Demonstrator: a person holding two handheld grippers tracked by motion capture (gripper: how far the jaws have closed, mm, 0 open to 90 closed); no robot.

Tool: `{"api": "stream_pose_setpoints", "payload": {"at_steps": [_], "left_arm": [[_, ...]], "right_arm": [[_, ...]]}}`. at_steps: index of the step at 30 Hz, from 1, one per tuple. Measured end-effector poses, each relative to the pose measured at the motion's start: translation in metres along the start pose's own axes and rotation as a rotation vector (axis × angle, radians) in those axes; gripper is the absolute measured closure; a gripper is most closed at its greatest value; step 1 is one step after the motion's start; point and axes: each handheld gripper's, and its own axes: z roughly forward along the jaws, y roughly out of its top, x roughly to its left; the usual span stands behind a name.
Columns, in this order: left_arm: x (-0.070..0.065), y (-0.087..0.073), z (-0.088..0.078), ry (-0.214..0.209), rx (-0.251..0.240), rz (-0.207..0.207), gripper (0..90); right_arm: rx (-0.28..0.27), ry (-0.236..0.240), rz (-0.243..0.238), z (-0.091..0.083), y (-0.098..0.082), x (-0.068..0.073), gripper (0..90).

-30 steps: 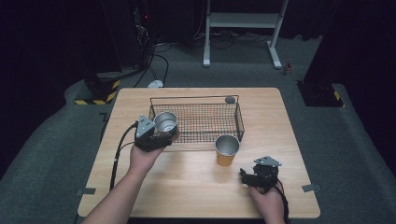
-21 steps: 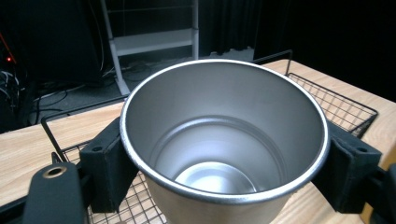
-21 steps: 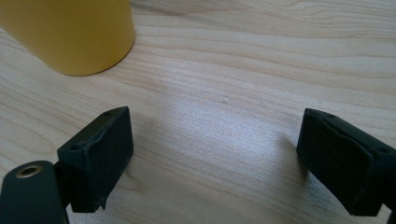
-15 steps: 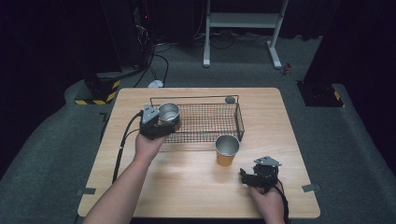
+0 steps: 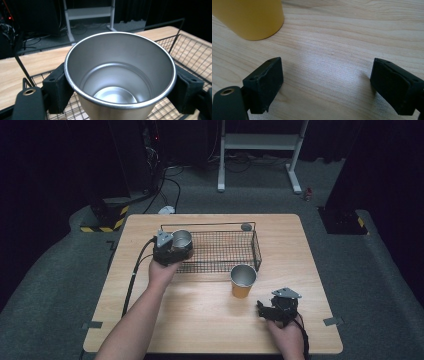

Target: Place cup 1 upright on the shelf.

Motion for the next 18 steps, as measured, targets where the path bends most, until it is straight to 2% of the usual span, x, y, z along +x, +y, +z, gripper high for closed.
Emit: {"api": "stream_pose_setpoints", "payload": {"at_steps": [7,10,14,18], "left_arm": [[0.001,-0.007,0.010,0.021,0.049,-0.007,18.8],[0.002,-0.008,0.014,0.046,0.069,-0.018,18.8],[0.004,-0.009,0.017,0.050,0.090,-0.028,18.8],[0.005,-0.009,0.023,0.070,0.139,-0.038,18.8]], "right_arm": [[0.001,-0.002,0.005,0.000,0.000,0.001,11.2],[0.001,-0.003,0.005,0.000,0.000,0.001,11.2],[0.001,-0.002,0.005,0.000,0.000,0.001,11.2],[0.001,-0.002,0.005,0.000,0.000,0.001,11.2]]}}
